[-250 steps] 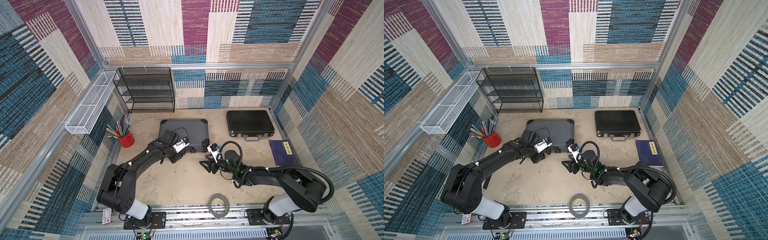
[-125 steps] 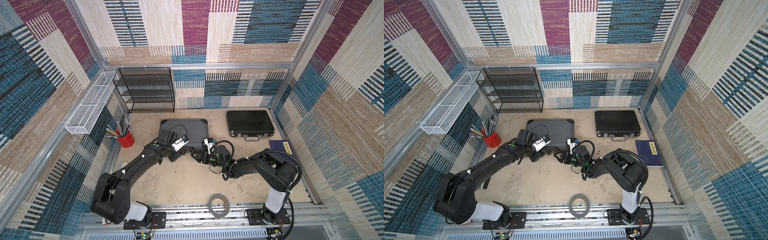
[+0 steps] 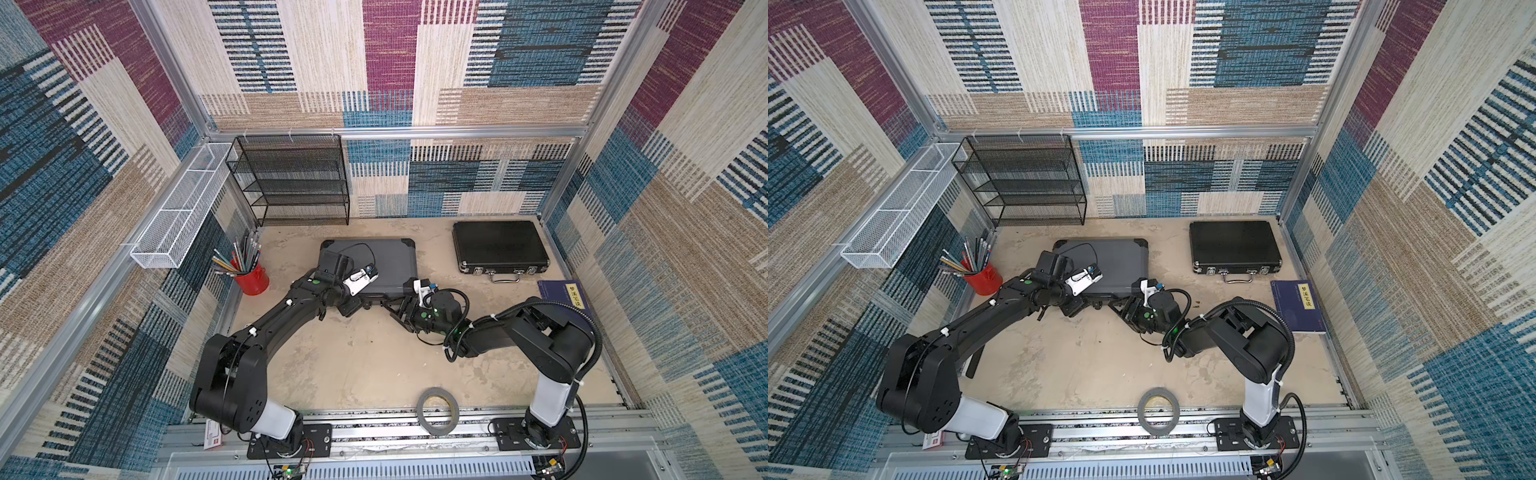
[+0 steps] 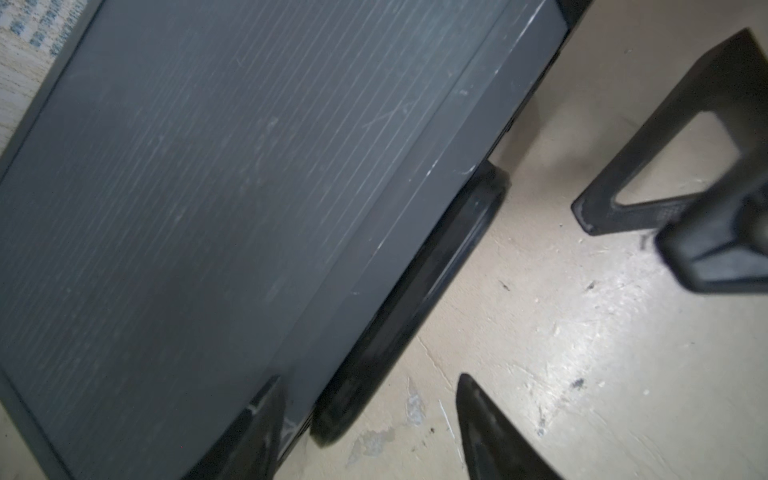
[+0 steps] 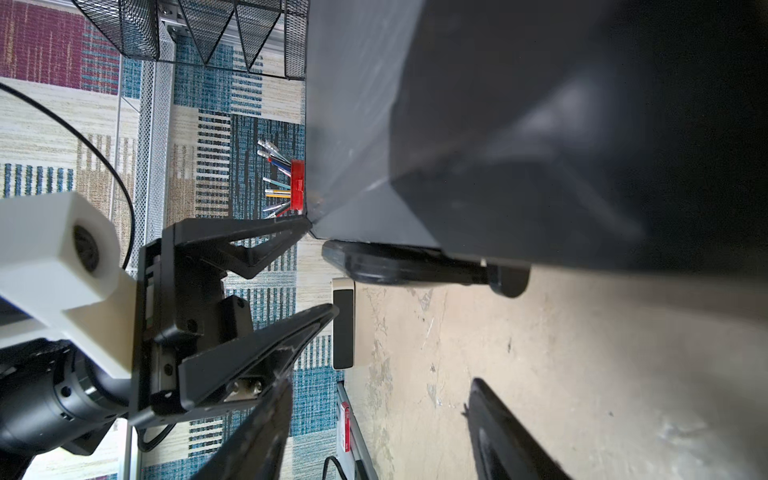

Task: Open the poker set cases
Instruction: Pick up the poker set case from the center of the board.

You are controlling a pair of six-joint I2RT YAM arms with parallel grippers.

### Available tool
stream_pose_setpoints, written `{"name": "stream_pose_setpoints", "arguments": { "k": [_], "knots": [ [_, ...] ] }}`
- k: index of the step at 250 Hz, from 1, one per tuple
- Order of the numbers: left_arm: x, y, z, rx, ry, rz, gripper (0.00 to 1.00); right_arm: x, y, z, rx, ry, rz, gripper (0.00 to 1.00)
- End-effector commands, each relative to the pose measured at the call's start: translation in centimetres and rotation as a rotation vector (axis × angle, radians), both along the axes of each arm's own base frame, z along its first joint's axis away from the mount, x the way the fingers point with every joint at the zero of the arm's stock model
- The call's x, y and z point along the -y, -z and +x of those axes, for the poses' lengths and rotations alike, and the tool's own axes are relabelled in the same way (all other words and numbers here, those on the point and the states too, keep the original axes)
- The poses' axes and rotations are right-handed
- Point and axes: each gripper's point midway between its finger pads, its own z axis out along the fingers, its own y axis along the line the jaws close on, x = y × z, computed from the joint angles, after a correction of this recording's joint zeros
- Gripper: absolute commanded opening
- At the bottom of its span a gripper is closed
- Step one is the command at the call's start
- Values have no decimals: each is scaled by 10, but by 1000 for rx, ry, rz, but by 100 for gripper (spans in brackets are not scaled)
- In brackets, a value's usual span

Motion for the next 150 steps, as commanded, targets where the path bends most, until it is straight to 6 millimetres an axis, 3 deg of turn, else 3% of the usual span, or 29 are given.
{"name": "stream_pose_setpoints", "arguments": {
  "k": [1, 66, 150],
  "knots": [
    [3, 4, 3, -11, 38, 17, 67, -4, -11, -1, -3, -11, 64, 68],
    [8, 18, -6, -80, 58, 3, 64, 1, -6, 1, -13, 9, 51, 68],
    [-4, 11, -35, -59, 45, -6, 62, 4, 2, 0, -28, 18, 58, 66]
  ]
}}
